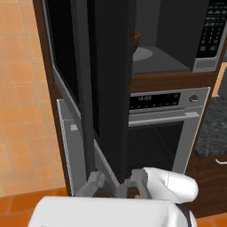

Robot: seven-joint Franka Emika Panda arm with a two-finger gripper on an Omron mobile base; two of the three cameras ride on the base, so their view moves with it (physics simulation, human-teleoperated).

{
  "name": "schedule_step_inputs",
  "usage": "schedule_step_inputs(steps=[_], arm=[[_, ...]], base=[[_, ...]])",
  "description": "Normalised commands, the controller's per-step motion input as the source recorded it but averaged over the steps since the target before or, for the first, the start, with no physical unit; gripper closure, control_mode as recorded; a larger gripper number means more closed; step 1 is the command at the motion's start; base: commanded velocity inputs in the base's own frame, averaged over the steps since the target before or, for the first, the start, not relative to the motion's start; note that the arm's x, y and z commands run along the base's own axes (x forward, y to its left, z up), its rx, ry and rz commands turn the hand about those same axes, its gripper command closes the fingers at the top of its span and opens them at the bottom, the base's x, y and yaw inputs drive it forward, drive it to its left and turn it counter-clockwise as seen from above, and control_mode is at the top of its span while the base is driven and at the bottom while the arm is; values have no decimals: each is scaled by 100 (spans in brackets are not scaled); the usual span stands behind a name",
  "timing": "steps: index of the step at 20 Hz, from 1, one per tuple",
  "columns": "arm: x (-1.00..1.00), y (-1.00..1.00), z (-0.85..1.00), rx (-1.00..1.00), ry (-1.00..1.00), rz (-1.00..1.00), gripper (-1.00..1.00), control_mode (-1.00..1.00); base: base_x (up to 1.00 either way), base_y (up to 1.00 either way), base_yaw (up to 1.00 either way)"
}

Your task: Open the microwave, place the bowl with waffle inside the microwave, then close the microwave door and turn it on.

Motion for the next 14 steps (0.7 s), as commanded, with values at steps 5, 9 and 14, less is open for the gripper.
schedule_step_inputs(steps=[5, 9, 14], arm=[[80, -72, 1, 26, 27, -9, -100, -100], [-52, -14, 12, 34, 1, -5, -100, -100], [-75, 15, 4, 20, 0, -18, -100, -100]], base=[[0, 0, 0], [0, 0, 0], [0, 0, 0]])
